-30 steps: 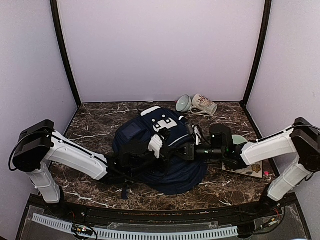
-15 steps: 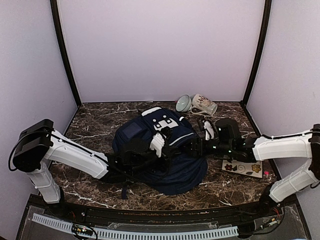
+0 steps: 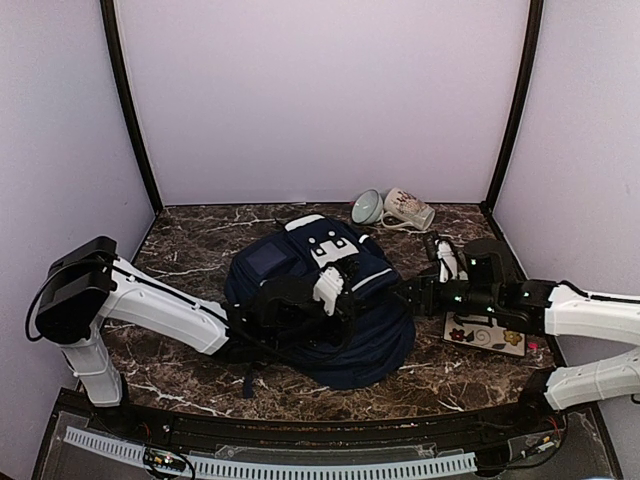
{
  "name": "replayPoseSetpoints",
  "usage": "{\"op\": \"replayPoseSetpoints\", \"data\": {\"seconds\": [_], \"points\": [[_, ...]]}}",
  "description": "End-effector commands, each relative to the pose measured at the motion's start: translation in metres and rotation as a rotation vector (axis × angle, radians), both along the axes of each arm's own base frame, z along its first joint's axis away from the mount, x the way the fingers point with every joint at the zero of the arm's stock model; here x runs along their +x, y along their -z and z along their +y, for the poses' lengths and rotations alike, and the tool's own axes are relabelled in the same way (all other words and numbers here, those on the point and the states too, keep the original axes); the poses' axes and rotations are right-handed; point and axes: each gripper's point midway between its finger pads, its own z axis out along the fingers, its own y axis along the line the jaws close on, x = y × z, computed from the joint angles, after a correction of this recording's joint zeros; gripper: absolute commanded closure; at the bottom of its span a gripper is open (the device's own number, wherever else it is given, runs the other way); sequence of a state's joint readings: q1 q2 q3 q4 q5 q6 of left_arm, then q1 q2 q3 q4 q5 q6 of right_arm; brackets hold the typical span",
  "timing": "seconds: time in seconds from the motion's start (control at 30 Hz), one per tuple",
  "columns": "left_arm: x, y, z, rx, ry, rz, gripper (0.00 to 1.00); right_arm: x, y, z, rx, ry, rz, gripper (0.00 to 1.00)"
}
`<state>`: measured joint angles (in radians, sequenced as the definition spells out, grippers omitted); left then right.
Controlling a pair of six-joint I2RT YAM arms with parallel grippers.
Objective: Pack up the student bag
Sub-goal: Set the student bag in the upper front pocket.
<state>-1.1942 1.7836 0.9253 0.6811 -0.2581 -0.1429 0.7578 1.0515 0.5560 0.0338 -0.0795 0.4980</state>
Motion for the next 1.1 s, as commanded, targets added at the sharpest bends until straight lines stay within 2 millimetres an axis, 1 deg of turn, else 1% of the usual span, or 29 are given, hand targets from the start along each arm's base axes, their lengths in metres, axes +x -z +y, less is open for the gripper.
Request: {"op": "replayPoseSetpoints", "data": {"seconds": [0.0, 0.03, 0.1, 0.13, 0.17, 0.2, 0.23, 0.33, 0.43, 0.53, 0.63, 0.73, 0.83, 0.97, 1.07], "points": [[-0.009, -0.023, -0.022, -0.048, 0.07, 0.006, 0.98, -0.003, 0.0, -0.013, -0.019, 0.029, -0.012, 0.26], [-0.01, -0.022, -0.024, -0.04, 0.078, 0.011, 0.93, -0.004, -0.002, -0.014, -0.013, 0.029, -0.014, 0.26], [-0.014, -0.019, -0.027, -0.025, 0.109, 0.02, 0.75, -0.007, -0.003, -0.015, -0.005, 0.025, -0.016, 0.27], [-0.017, -0.019, -0.029, -0.016, 0.127, 0.025, 0.61, -0.008, -0.004, -0.016, -0.001, 0.025, -0.016, 0.27], [-0.018, -0.017, -0.031, -0.002, 0.141, 0.029, 0.49, -0.01, -0.005, -0.016, 0.002, 0.023, -0.016, 0.27], [-0.02, -0.014, -0.032, 0.017, 0.151, 0.036, 0.38, -0.01, -0.006, -0.016, 0.008, 0.021, -0.018, 0.27], [-0.02, -0.013, -0.031, 0.027, 0.155, 0.036, 0.29, -0.011, -0.007, -0.016, 0.011, 0.019, -0.021, 0.27], [-0.02, -0.014, -0.025, 0.055, 0.145, 0.026, 0.15, -0.014, -0.011, -0.014, 0.024, 0.004, -0.026, 0.28], [-0.021, -0.019, -0.018, 0.093, 0.143, 0.015, 0.09, -0.017, -0.014, -0.01, 0.028, -0.007, -0.031, 0.28], [-0.02, -0.023, -0.005, 0.148, 0.119, 0.008, 0.08, -0.022, -0.016, -0.004, 0.025, -0.025, -0.037, 0.28], [-0.018, -0.024, 0.016, 0.199, 0.071, 0.001, 0.07, -0.028, -0.021, 0.002, 0.019, -0.041, -0.046, 0.28], [-0.022, -0.022, 0.041, 0.235, 0.046, -0.002, 0.08, -0.033, -0.022, 0.008, 0.018, -0.055, -0.047, 0.28], [-0.02, -0.02, 0.068, 0.28, -0.016, -0.012, 0.08, -0.037, -0.022, 0.014, 0.019, -0.066, -0.045, 0.28], [-0.013, -0.007, 0.099, 0.364, -0.123, -0.014, 0.1, -0.04, -0.019, 0.024, 0.004, -0.079, -0.037, 0.28], [-0.011, 0.002, 0.115, 0.397, -0.173, -0.003, 0.11, -0.043, -0.015, 0.032, -0.019, -0.089, -0.03, 0.29]]}}
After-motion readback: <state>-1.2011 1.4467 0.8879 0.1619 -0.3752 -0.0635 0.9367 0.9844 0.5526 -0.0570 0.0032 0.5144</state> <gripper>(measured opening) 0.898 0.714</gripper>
